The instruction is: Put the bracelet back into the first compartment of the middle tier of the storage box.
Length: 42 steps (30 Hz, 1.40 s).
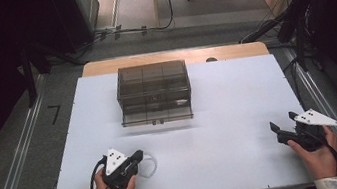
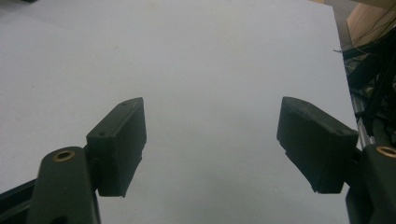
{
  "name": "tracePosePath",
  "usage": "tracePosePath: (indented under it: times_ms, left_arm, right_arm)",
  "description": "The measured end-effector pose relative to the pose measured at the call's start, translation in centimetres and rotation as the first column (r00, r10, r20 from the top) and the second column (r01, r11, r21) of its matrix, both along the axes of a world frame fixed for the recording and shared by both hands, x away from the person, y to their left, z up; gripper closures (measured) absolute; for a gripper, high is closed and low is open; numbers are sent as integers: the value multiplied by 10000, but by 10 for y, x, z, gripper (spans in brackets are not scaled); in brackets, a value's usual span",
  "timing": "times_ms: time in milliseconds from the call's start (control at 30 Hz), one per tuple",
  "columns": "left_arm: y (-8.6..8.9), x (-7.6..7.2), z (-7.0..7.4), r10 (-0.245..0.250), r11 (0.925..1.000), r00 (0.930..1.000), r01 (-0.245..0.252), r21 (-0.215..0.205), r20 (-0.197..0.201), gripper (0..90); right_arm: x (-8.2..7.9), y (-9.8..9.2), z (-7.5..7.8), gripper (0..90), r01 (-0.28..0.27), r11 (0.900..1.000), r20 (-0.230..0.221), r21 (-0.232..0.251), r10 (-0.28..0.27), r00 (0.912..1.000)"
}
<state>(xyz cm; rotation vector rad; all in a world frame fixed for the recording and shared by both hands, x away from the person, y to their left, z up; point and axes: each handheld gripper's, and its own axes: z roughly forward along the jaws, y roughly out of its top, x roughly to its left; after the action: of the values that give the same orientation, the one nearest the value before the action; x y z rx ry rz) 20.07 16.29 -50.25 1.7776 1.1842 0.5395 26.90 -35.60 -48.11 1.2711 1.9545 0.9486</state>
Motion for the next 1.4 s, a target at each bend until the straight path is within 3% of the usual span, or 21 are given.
tracePosePath:
  times_ms: [133,767,1167,1400]
  left_arm:
    - [1,-1,3,118,9999,9994,-116,-72,314,882]
    - [2,4,10,325,9992,9959,-342,188,845,882]
    - [5,10,17,525,9982,9900,-558,209,1310,881]
    - [7,16,19,635,9978,9887,-652,81,1354,882]
  right_arm:
    - [0,0,0,225,6,10000,-7,7,-6,10000]
    - [1,1,-1,225,-9,10000,-50,-29,9,10000]
    - [2,2,-2,225,-33,9999,-85,-143,32,10000]
    - [2,3,-2,225,-71,9997,-81,-217,69,9999]
